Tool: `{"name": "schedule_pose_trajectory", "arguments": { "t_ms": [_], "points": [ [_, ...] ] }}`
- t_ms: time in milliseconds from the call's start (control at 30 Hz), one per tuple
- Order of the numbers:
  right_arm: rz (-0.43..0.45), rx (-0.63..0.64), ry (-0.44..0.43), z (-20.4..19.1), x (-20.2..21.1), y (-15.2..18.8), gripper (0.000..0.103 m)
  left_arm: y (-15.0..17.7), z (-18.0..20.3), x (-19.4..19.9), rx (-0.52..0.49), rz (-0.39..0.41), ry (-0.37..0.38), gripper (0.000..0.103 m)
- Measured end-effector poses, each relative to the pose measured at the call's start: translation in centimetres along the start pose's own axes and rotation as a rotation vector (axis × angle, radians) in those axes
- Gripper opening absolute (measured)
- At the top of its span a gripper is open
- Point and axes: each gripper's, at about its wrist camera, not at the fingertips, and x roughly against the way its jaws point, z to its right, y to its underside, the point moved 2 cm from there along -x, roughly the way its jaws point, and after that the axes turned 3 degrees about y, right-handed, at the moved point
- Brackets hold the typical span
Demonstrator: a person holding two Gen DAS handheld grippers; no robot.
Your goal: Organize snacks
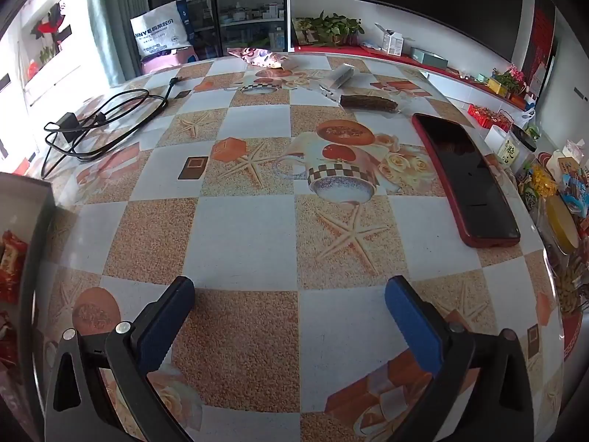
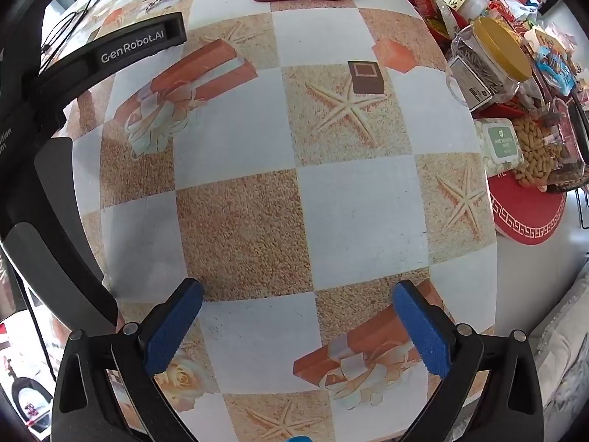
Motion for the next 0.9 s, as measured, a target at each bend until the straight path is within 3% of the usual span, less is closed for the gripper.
{"name": "schedule_pose_trajectory", "arguments": {
  "t_ms": [667, 900],
  "points": [
    [-0.005, -0.011, 0.035, 0.2, -0.3, 0.8, 0.103, 0.2, -0.2, 0.1, 0.001, 0.001, 0.001, 0.103],
    [0.004, -0.020, -0.013, 0.3, -0.3, 0.5, 0.103, 0.2, -0.2, 0.1, 0.000, 0.001, 0.001, 0.103]
  ]
}}
